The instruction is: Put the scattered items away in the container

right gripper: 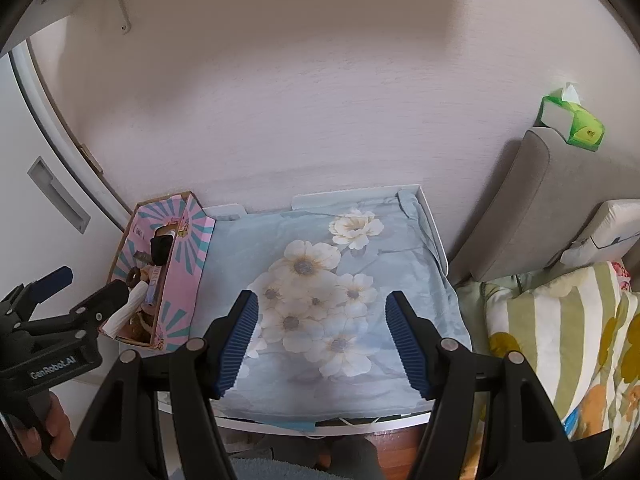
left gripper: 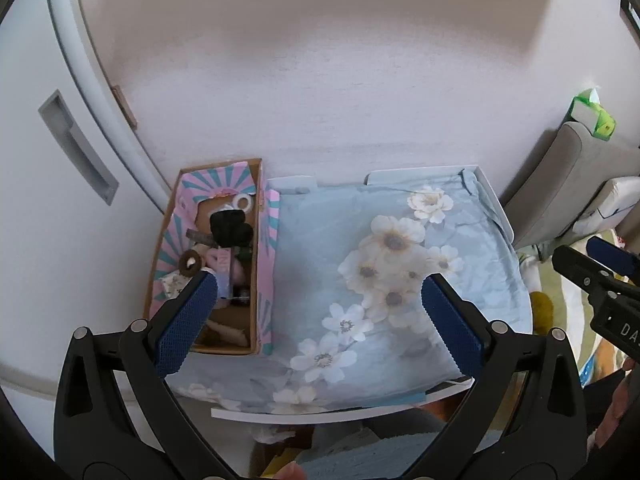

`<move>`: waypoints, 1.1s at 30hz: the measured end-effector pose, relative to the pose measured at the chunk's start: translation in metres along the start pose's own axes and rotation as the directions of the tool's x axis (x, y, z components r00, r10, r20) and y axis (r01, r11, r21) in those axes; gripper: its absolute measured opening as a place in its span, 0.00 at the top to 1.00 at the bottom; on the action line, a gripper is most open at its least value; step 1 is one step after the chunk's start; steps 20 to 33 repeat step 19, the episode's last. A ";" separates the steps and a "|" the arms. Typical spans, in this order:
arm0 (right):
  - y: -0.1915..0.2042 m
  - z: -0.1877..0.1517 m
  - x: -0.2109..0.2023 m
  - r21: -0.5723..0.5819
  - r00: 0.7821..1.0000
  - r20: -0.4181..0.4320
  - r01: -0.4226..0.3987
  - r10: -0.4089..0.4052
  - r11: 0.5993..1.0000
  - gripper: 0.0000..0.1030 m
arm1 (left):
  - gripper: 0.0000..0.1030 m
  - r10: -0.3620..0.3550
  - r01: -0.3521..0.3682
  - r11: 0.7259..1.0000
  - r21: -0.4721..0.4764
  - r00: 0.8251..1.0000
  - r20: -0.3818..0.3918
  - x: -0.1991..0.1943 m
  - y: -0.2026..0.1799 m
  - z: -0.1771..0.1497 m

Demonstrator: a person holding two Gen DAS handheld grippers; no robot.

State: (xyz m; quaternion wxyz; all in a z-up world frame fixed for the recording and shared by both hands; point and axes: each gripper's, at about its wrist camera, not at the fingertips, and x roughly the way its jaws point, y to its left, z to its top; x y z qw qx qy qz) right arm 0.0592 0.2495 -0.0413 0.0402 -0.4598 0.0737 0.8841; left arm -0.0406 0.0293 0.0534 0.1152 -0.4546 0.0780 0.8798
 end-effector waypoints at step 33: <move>-0.001 0.000 0.002 -0.022 1.000 0.009 0.010 -0.010 1.000 0.40 | 0.01 0.074 -0.073 0.997 -0.034 0.996 0.048 -0.003 0.001 -0.003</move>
